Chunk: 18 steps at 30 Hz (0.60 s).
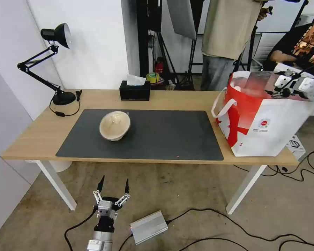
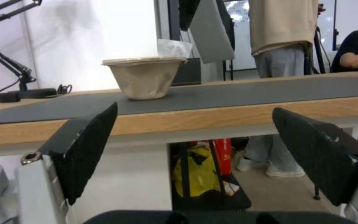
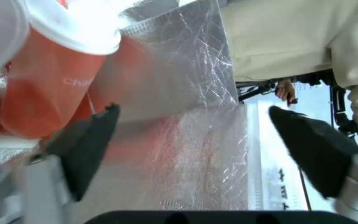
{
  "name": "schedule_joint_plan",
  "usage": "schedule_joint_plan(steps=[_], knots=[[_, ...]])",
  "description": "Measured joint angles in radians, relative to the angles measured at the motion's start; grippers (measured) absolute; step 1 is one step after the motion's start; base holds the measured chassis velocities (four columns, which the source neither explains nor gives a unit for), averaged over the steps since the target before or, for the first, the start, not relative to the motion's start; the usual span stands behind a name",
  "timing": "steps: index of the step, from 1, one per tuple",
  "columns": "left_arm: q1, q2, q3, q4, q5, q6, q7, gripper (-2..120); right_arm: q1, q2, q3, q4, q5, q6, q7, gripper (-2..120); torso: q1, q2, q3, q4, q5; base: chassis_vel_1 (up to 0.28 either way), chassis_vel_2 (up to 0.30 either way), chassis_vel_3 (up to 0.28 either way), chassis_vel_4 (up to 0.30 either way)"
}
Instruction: Pick up the trash from the table and place it into the takeout bag.
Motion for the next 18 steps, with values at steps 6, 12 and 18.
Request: schedule_joint_plan(steps=[6,12,18], knots=[[-0.002,0.003,0.003,0.0,0.0,0.001,0.0,100,0.0,-0.013,0.001,0.007,0.001,0.003,0.001,100,0.0,0.0,0.0,0.0,0.0,0.0,0.0,0.0,0.0],[-0.004,0.004,0.006,0.002,0.0,0.002,0.0,100,0.0,-0.021,0.005,0.018,0.008,0.004,0.005,100,0.0,0.0,0.0,0.0,0.0001,0.0,0.0,0.0,0.0],[-0.004,0.006,0.011,0.002,0.001,0.002,0.0,100,-0.005,-0.047,0.015,0.064,0.036,-0.001,0.007,100,0.0,0.0,0.0,0.0,-0.0001,0.0,0.0,0.0,0.0]])
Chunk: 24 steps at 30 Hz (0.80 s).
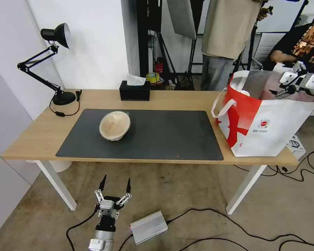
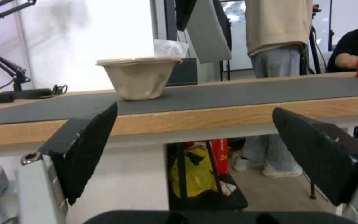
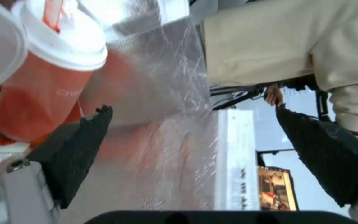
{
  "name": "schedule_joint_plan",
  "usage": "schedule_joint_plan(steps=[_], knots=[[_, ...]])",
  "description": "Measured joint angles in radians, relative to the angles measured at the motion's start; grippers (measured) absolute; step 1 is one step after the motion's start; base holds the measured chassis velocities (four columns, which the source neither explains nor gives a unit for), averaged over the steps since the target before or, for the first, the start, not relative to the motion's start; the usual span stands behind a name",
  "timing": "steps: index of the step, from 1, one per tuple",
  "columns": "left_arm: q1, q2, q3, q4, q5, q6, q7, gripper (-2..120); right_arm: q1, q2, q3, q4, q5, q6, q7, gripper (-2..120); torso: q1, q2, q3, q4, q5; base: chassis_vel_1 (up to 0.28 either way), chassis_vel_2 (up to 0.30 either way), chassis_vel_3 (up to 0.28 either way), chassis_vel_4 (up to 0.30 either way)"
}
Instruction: Pick up the trash from the table and place it into the takeout bag.
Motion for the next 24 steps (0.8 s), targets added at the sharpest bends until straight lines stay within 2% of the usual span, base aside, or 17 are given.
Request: schedule_joint_plan(steps=[11,15,16,17,19,22,24], knots=[[0.005,0.005,-0.004,-0.013,0.0,0.001,0.0,100,-0.19,-0.093,0.153,0.205,0.165,-0.048,0.075,100,0.0,0.0,0.0,-0.0002,0.0001,0.0,0.0,0.0,0.0],[0.015,0.005,-0.006,-0.018,0.002,0.001,-0.001,100,-0.337,-0.115,0.305,0.302,0.262,-0.071,0.143,100,0.0,0.0,0.0,0.0,0.0,0.0,0.0,0.0,0.0],[0.015,0.005,-0.006,-0.018,0.002,0.001,-0.001,100,-0.337,-0.115,0.305,0.302,0.262,-0.071,0.143,100,0.0,0.0,0.0,0.0,0.0,0.0,0.0,0.0,0.0],[0.018,0.007,-0.009,-0.02,0.003,-0.001,-0.001,100,-0.404,-0.116,0.375,0.339,0.298,-0.079,0.17,100,0.0,0.0,0.0,-0.0001,0.0,0.0,0.0,0.0,0.0],[0.024,0.008,-0.014,-0.025,0.003,-0.004,-0.001,100,-0.473,-0.112,0.434,0.393,0.355,-0.087,0.219,100,0.0,0.0,0.0,-0.0004,0.0,0.0,0.0,0.0,0.0],[0.03,0.007,-0.022,-0.03,0.002,-0.005,-0.001,100,-0.502,-0.094,0.453,0.432,0.408,-0.092,0.265,100,0.0,0.0,0.0,-0.0005,0.0,0.0,0.0,0.0,0.0],[0.04,0.004,-0.038,-0.043,-0.002,-0.007,-0.003,100,-0.527,-0.047,0.46,0.493,0.492,-0.094,0.354,100,0.0,0.0,0.0,0.0007,0.0,0.0,0.0,0.0,0.0]])
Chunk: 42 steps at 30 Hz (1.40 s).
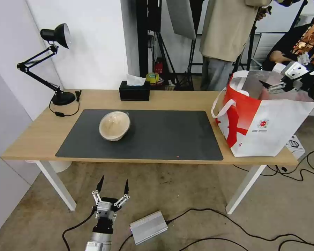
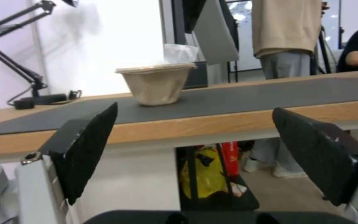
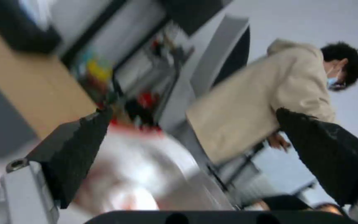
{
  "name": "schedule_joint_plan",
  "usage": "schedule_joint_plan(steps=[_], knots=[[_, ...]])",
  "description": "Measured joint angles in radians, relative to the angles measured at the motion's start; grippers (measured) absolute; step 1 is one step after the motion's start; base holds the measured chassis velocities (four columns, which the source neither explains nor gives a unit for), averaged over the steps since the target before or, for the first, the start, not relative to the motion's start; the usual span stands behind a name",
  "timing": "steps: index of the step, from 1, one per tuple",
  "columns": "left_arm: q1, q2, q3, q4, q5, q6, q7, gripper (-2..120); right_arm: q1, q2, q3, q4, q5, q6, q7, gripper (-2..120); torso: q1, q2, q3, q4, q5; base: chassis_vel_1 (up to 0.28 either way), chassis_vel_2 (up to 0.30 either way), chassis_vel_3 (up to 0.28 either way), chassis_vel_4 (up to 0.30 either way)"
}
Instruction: Pick up the trash from the table and place it into the takeout bag.
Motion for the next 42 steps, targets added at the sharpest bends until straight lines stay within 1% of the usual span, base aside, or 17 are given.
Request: schedule_joint_plan(steps=[2,3,5,6,11,13,14,16,17,19,21,25,26,31,36,40,42], knots=[[0.009,-0.001,-0.007,-0.013,-0.002,0.0,-0.001,100,-0.005,0.026,0.0,0.028,0.03,0.0,0.048,100,0.0,0.0,0.0,-0.0002,-0.0001,0.0,0.0,0.0,0.0],[0.009,-0.001,-0.007,-0.013,-0.002,0.0,-0.001,100,-0.005,0.026,0.0,0.028,0.03,0.0,0.048,100,0.0,0.0,0.0,-0.0002,-0.0001,0.0,0.0,0.0,0.0],[0.021,-0.001,-0.014,-0.038,-0.005,0.001,-0.001,100,-0.008,0.056,0.0,0.065,0.069,0.003,0.11,100,0.0,0.0,0.0,-0.0006,-0.0001,0.0,0.0,0.0,0.0],[0.022,-0.001,-0.015,-0.042,-0.006,0.001,-0.002,100,-0.008,0.061,0.0,0.07,0.074,0.004,0.119,100,0.0,0.0,0.0,-0.0006,-0.0002,0.0,0.0,0.0,0.0],[0.031,0.005,-0.021,-0.065,-0.01,0.008,-0.002,100,-0.01,0.081,0.0,0.086,0.093,0.016,0.144,100,0.0,0.0,0.0,-0.0007,-0.0001,0.0,0.0,0.0,0.0],[0.039,0.011,-0.026,-0.087,-0.019,0.018,-0.002,100,-0.022,0.101,0.006,0.095,0.108,0.047,0.153,100,0.0,0.0,0.0,-0.0006,-0.0002,0.0,0.0,0.0,0.0],[0.039,0.011,-0.026,-0.087,-0.019,0.018,-0.002,100,-0.022,0.101,0.006,0.095,0.108,0.047,0.153,100,0.0,0.0,0.0,-0.0006,-0.0002,0.0,0.0,0.0,0.0],[0.046,0.018,-0.033,-0.111,-0.027,0.027,-0.002,100,-0.058,0.132,0.024,0.11,0.118,0.08,0.167,100,0.0,0.0,0.0,-0.0008,-0.0001,0.0,0.0,0.0,0.0],[0.046,0.018,-0.033,-0.111,-0.027,0.027,-0.002,100,-0.058,0.132,0.024,0.11,0.118,0.08,0.167,100,0.0,0.0,0.0,-0.0008,-0.0001,0.0,0.0,0.0,0.0],[0.047,0.023,-0.04,-0.136,-0.034,0.042,-0.002,100,-0.11,0.175,0.041,0.126,0.117,0.124,0.173,100,0.0,0.0,0.0,-0.0007,0.0,0.0,0.0,0.0,0.0],[0.046,0.023,-0.041,-0.14,-0.035,0.045,-0.002,100,-0.125,0.186,0.046,0.13,0.115,0.133,0.173,100,0.0,0.0,0.0,-0.0006,-0.0001,0.0,0.0,0.0,0.0],[0.039,0.032,-0.042,-0.167,-0.046,0.07,-0.002,100,-0.243,0.267,0.122,0.167,0.074,0.183,0.174,100,0.0,0.0,0.0,-0.0006,-0.0001,0.0,0.0,0.0,0.0],[0.039,0.032,-0.042,-0.167,-0.046,0.07,-0.002,100,-0.243,0.267,0.122,0.167,0.074,0.183,0.174,100,0.0,0.0,0.0,-0.0006,-0.0001,0.0,0.0,0.0,0.0],[0.031,0.042,-0.042,-0.182,-0.053,0.084,-0.002,100,-0.367,0.333,0.216,0.208,0.023,0.234,0.168,100,0.0,0.0,0.0,-0.0008,0.0,0.0,0.0,0.0,0.0],[0.021,0.043,-0.039,-0.183,-0.054,0.093,-0.002,100,-0.431,0.369,0.25,0.236,-0.01,0.255,0.166,100,0.0,0.0,0.0,-0.0007,-0.0001,0.0,0.0,0.0,0.0],[0.017,0.041,-0.035,-0.186,-0.053,0.098,-0.001,100,-0.54,0.42,0.294,0.27,-0.08,0.302,0.164,100,0.0,0.0,0.0,-0.0007,0.0001,0.0,0.0,0.0,0.0],[0.018,0.041,-0.035,-0.189,-0.052,0.098,-0.001,100,-0.571,0.434,0.307,0.279,-0.094,0.314,0.163,100,0.0,0.0,0.0,-0.0008,0.0,0.0,0.0,0.0,0.0]])
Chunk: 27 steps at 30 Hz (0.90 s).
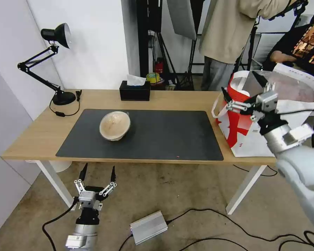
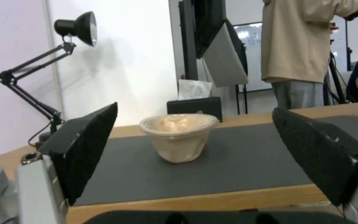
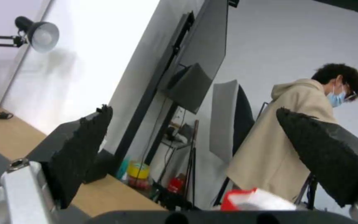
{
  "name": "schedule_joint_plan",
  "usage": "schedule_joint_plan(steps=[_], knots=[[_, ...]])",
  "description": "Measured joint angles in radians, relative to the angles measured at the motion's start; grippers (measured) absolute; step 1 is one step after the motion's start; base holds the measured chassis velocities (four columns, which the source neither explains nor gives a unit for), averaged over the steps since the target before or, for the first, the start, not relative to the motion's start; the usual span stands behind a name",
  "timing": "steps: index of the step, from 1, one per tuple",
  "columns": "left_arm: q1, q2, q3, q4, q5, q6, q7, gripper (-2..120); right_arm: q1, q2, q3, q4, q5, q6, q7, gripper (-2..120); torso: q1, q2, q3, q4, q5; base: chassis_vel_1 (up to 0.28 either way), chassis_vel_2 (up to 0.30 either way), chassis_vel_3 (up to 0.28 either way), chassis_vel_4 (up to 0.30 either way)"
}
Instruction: Pick up the trash from the table and place it into the takeout bag.
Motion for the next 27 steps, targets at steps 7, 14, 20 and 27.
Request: schedule_joint_plan(steps=[7,14,20,27], knots=[[0.011,-0.003,-0.001,-0.008,0.003,-0.002,0.0,100,-0.143,0.088,0.042,0.058,-0.058,0.048,-0.008,100,0.0,0.0,0.0,0.0,-0.0001,0.0,0.0,0.0,0.0],[0.015,-0.007,-0.001,-0.024,0.008,-0.003,0.0,100,-0.234,0.18,0.049,0.071,-0.111,0.096,-0.023,100,0.0,0.0,0.0,0.0001,0.0,0.0,0.0,0.0,0.0],[0.018,-0.008,-0.005,-0.031,0.008,-0.003,0.0,100,-0.294,0.233,0.056,0.073,-0.122,0.119,-0.041,100,0.0,0.0,0.0,0.0001,0.0,0.0,0.0,0.0,0.0],[0.019,-0.005,-0.008,-0.033,0.002,-0.004,0.0,100,-0.367,0.291,0.057,0.063,-0.144,0.159,-0.068,100,0.0,0.0,0.0,0.0001,0.0,0.0,0.0,0.0,0.0]])
